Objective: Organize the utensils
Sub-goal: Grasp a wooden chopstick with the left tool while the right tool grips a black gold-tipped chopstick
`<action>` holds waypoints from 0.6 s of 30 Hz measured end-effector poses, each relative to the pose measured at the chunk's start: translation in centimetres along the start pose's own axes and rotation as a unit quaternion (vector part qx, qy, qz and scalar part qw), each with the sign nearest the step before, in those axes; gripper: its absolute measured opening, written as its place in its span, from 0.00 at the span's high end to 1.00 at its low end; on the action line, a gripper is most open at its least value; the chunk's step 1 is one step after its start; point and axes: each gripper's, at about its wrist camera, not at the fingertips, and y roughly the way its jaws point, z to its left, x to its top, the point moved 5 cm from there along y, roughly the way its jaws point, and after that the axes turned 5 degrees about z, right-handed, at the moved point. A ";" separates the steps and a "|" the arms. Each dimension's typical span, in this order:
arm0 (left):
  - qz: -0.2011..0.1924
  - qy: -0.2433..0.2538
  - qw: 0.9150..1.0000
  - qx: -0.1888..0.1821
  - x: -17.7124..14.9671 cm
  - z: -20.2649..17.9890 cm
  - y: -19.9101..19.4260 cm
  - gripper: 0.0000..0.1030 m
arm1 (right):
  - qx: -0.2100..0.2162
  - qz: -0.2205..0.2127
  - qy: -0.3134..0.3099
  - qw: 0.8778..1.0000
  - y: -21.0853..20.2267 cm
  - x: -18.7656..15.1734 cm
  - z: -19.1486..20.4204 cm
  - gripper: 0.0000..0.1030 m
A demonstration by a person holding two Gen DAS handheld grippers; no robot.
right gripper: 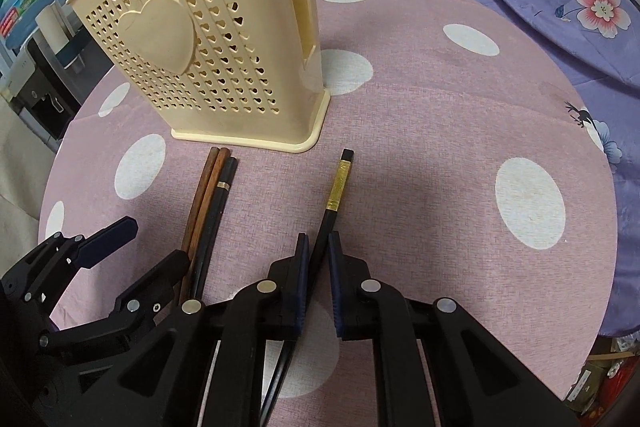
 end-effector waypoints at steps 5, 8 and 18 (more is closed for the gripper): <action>0.005 0.004 1.000 0.026 0.5 0.3 0.1 0.46 | 0.006 0.000 0.002 1.000 0.0 -0.2 0.2 0.90; 0.013 -0.008 0.999 0.041 0.6 1.7 0.1 0.47 | 0.013 0.002 0.006 1.000 0.0 -0.1 -0.1 0.91; 0.001 -0.045 0.999 -0.007 1.4 2.2 -0.2 0.48 | 0.013 0.002 0.012 1.000 0.1 0.2 -0.4 0.91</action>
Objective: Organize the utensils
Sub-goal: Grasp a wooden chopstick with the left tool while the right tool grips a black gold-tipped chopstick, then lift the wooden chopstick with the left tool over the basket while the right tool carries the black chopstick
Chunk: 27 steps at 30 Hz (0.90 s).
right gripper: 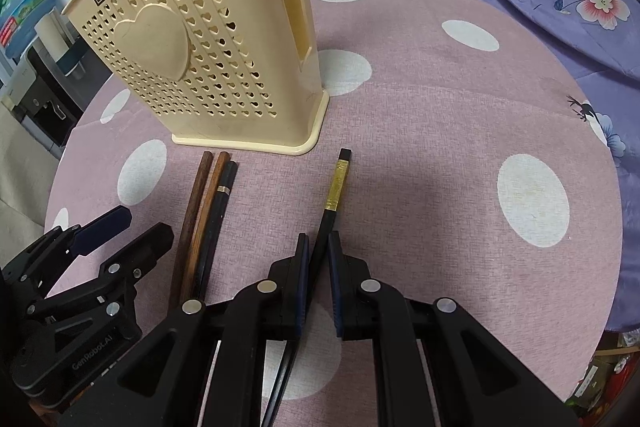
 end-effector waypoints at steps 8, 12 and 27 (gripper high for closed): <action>0.018 0.021 0.999 0.037 0.2 -1.0 1.7 0.50 | 0.000 0.000 0.001 1.000 0.0 0.1 -0.1 0.91; 0.024 0.013 0.999 0.040 0.4 -0.8 1.8 0.50 | -0.002 -0.001 0.001 1.000 0.0 0.0 0.0 0.91; 0.035 0.006 0.999 0.041 3.1 -1.9 3.4 0.88 | -0.002 0.007 0.042 0.999 0.4 0.8 0.0 0.93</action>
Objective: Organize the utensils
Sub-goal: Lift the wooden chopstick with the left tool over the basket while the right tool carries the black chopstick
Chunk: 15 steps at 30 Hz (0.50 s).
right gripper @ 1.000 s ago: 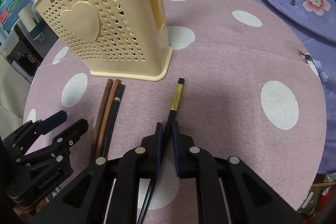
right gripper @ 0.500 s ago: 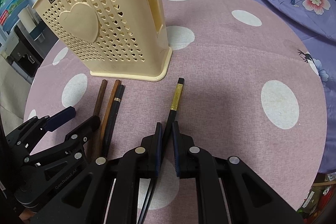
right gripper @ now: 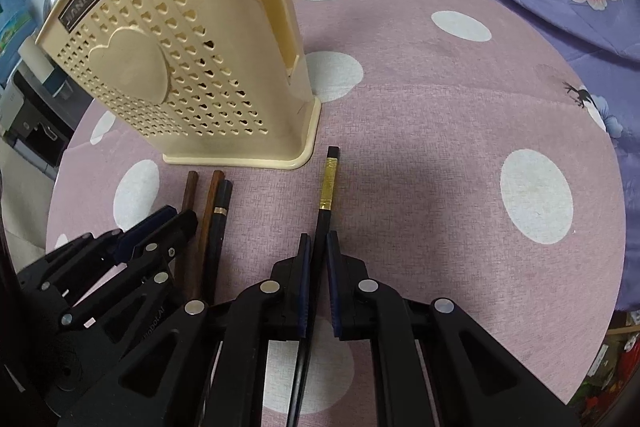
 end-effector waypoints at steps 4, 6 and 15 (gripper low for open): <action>-0.002 -0.009 1.000 -0.009 -0.1 0.3 0.0 0.91 | 0.025 -0.002 0.017 1.000 -0.1 -0.3 -0.5 0.93; -0.004 -0.019 1.000 -0.018 -0.3 0.7 -0.2 0.92 | 0.035 -0.005 0.022 0.999 -0.2 -0.5 -0.7 0.93; -0.072 -0.036 0.995 -0.052 -0.8 3.1 -4.9 0.92 | 0.080 -0.059 0.016 0.995 -3.7 -0.4 -1.6 0.93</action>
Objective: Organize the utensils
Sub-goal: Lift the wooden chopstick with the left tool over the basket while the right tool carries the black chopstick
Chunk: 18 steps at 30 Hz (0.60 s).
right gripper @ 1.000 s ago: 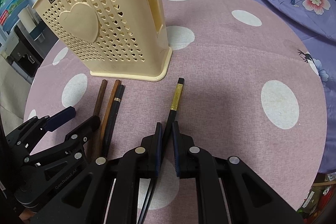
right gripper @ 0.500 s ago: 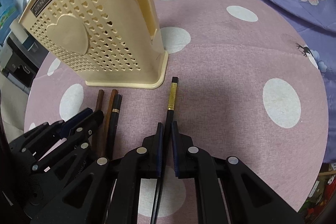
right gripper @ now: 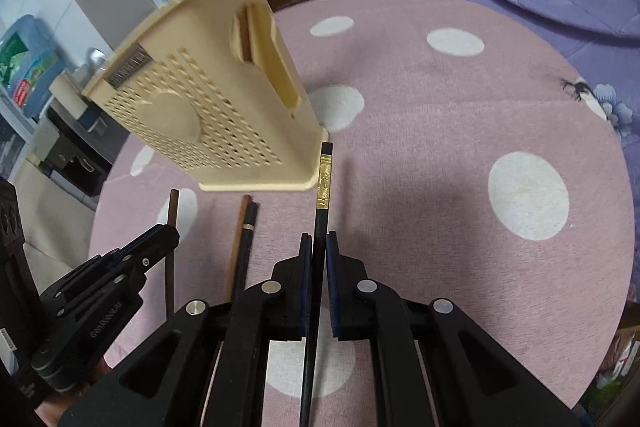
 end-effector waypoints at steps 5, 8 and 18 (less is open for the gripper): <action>-0.051 0.011 0.998 -0.022 0.3 0.1 -4.4 0.92 | 0.026 -0.047 -0.030 0.998 -3.8 0.4 1.2 0.93; -0.070 0.002 0.997 -0.032 0.4 0.4 -6.9 0.92 | 0.038 -0.076 -0.051 0.995 -6.3 0.5 2.1 0.93; -0.124 0.019 0.991 -0.040 -0.6 0.2 -13.8 0.92 | 0.073 -0.144 -0.110 0.981 -13.1 -0.3 4.3 0.94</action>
